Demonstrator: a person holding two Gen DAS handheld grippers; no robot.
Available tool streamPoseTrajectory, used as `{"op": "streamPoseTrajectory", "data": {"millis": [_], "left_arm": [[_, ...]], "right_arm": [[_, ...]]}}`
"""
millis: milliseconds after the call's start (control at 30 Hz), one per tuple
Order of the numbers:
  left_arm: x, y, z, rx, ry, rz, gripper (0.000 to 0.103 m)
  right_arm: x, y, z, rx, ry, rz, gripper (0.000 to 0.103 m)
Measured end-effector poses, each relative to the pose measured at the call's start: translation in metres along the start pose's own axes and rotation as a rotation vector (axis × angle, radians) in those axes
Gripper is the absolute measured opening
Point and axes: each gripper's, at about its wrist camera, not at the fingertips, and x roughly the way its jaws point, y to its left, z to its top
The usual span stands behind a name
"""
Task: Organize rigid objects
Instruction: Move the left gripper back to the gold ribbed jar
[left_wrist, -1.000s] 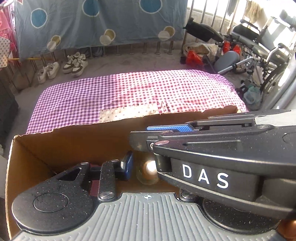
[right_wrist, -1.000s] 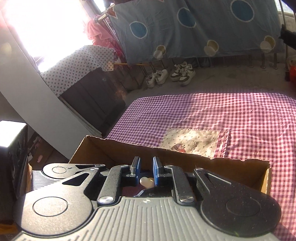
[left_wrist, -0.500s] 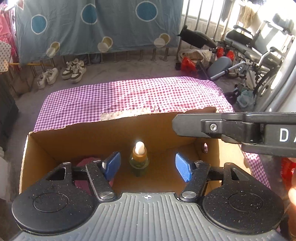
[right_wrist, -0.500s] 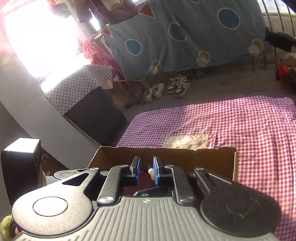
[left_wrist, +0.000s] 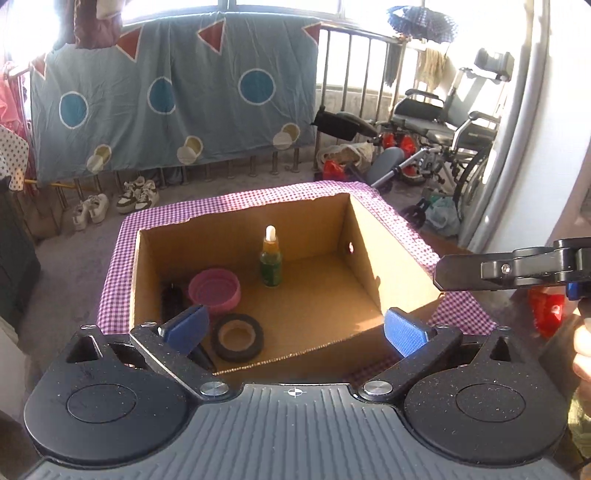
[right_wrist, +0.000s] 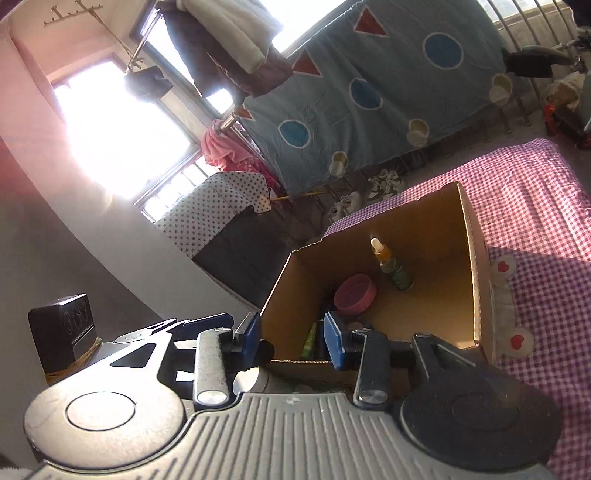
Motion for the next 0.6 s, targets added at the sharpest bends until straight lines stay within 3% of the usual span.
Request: {"op": "streamPoseTrajectory", "data": {"millis": [133, 333, 600], "left_arm": [[-0.007, -0.006, -0.038, 0.016, -0.004, -0.006, 0.102], [0.018, -0.013, -0.086, 0.058, 0.05, 0.001, 0.102], [0.059, -0.016, -0.108, 0.092, 0.075, 0.013, 0.102]], "right_arm": [[0.001, 0.0, -0.037, 0.047, -0.003, -0.01, 0.049], [0.03, -0.01, -0.066, 0.086, 0.076, -0.048, 0.054], [0.091, -0.035, -0.083, 0.152, 0.184, -0.138, 0.056]]}}
